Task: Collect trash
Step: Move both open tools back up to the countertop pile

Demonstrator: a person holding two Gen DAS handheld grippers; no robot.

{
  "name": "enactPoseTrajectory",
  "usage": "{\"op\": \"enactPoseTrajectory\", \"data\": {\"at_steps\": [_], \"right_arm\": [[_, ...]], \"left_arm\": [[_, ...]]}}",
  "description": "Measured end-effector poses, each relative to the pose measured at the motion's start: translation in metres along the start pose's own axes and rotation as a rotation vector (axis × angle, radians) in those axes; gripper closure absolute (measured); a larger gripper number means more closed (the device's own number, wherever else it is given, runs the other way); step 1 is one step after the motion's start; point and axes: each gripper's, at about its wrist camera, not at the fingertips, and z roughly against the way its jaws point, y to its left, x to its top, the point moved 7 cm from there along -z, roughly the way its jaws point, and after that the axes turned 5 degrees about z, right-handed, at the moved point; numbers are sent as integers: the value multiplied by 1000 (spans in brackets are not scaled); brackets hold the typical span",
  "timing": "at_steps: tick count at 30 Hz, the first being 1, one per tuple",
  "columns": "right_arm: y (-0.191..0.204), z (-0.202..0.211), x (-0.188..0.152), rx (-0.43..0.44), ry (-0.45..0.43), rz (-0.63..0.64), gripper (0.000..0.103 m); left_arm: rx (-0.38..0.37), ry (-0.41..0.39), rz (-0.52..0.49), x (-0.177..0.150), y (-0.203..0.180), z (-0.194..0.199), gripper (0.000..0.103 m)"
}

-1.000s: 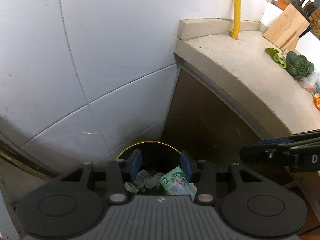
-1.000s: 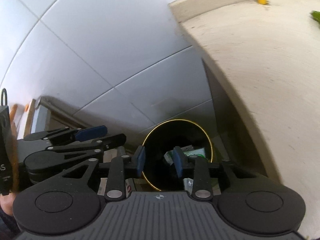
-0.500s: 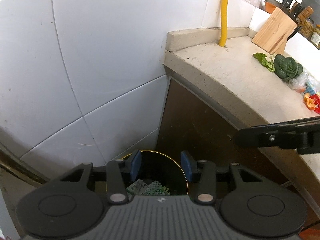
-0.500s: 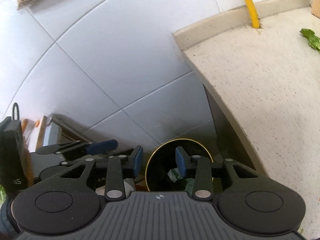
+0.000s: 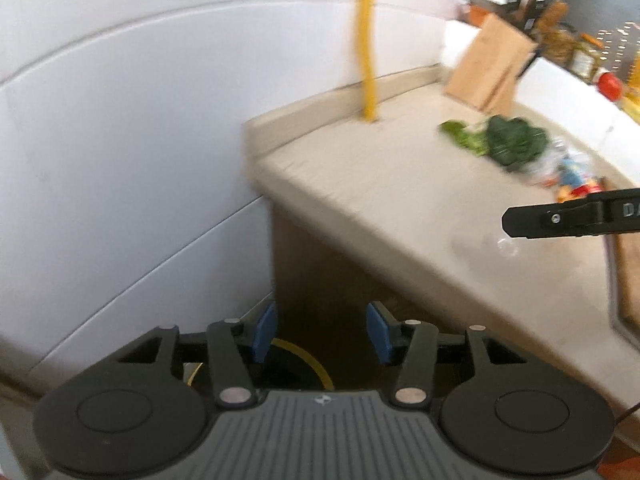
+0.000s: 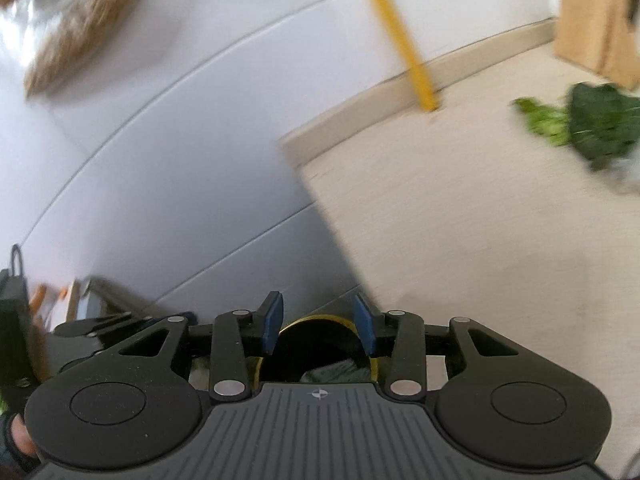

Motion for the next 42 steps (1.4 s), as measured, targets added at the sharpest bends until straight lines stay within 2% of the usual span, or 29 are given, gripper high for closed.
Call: {"op": "enactPoseTrajectory", "data": {"at_steps": [9, 14, 20, 32, 34, 37, 42], "right_arm": [[-88, 64, 5, -168, -124, -123, 51], [-128, 91, -2, -231, -154, -167, 51], [-165, 112, -4, -288, -173, -196, 49], [-228, 134, 12, -407, -198, -210, 43], [-236, 134, 15, -425, -195, -207, 39], [-249, 132, 19, -442, -182, -206, 38], [-268, 116, 29, -462, -142, -192, 34]], "left_arm": [[-126, -9, -128, 34, -90, -23, 59], [-168, -4, -197, 46, -136, -36, 59], [-196, -7, -258, 62, -174, -50, 59], [-241, -19, -344, 100, -237, -85, 57], [-247, -22, -353, 105, -245, -91, 52], [-257, -23, -363, 112, -255, -99, 48], [-263, -22, -379, 124, -266, -114, 44]]}}
